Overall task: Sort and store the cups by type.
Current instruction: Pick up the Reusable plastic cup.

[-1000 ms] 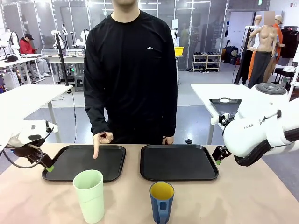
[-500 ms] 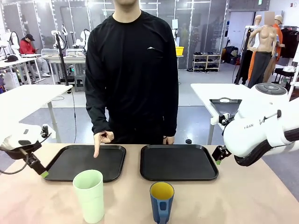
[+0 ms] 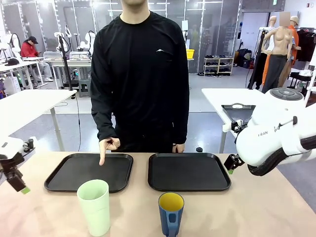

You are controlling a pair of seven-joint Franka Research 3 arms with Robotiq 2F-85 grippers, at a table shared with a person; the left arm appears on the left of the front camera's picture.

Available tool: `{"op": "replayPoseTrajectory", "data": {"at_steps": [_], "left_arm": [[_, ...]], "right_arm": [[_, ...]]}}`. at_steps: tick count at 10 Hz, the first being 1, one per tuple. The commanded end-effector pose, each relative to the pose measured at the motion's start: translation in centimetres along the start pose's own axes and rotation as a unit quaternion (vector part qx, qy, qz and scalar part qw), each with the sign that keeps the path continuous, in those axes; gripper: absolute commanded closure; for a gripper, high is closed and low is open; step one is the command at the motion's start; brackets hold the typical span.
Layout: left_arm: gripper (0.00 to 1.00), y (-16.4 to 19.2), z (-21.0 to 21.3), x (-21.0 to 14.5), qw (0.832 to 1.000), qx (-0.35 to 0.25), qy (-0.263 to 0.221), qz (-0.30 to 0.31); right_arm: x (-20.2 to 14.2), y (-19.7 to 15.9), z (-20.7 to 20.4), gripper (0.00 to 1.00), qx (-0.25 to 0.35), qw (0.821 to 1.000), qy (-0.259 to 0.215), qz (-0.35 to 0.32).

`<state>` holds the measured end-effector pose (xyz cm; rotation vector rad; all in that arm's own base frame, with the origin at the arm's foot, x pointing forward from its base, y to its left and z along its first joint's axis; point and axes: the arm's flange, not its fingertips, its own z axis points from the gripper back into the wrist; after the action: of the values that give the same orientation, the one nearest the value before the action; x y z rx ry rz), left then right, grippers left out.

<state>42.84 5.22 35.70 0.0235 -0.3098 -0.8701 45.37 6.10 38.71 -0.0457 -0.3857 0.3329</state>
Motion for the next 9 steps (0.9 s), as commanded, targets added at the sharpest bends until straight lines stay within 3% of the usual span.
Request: {"op": "replayPoseTrajectory", "data": {"at_steps": [1, 5, 6, 9], "left_arm": [[0.00, -4.0, -2.0, -5.7, 0.999, -0.029, -0.028, -0.027], [0.00, -3.8, -2.4, -8.2, 0.992, -0.069, -0.073, -0.072], [0.00, 0.9, -1.5, -4.0, 0.997, -0.047, -0.042, -0.052], [0.00, 0.9, -1.5, -4.0, 0.997, -0.047, -0.042, -0.052]], "right_arm": [[0.0, -0.1, 0.0, 0.00, 0.000, 1.000, 0.001, -0.001], [0.0, -0.1, 0.0, 0.00, 0.000, 1.000, 0.001, -0.001], [0.0, -0.1, 0.0, 0.00, 0.000, 1.000, 0.001, -0.001], [0.0, -0.1, 0.0, 0.00, 0.000, 1.000, 0.001, -0.001]]}}
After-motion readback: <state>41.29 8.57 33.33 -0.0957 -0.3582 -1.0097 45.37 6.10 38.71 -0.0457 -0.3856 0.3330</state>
